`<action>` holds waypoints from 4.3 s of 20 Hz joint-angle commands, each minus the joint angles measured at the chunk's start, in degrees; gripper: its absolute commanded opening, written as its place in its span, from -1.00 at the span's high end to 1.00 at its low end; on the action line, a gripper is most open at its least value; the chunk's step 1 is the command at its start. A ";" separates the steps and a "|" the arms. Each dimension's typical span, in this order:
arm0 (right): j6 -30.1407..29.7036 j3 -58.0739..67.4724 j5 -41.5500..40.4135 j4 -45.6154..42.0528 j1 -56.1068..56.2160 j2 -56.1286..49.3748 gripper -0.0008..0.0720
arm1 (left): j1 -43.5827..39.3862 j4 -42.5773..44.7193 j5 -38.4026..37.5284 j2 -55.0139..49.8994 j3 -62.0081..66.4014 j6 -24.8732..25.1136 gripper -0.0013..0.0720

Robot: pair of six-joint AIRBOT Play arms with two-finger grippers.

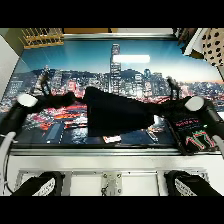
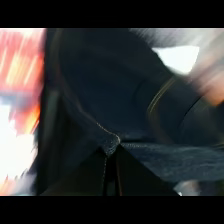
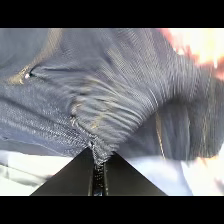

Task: Fold the clothes and pants, and hang the long-sleeved shirts on hangers.

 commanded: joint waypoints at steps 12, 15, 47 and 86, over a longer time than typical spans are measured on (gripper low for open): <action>13.94 29.07 18.84 4.52 0.00 18.56 0.91 | 2.58 1.70 -2.54 27.34 35.43 -1.75 0.93; 18.10 27.89 25.97 4.48 0.00 16.17 0.91 | 2.58 1.66 -4.28 22.03 35.41 -2.64 0.93; 19.78 -5.42 2.82 -15.17 13.00 -14.62 0.91 | 2.25 14.45 11.74 -8.04 -20.70 -2.45 0.92; -22.32 -23.45 -22.32 38.21 2.91 -17.90 -1.00 | -7.54 14.51 3.13 6.34 -17.00 -3.28 -0.59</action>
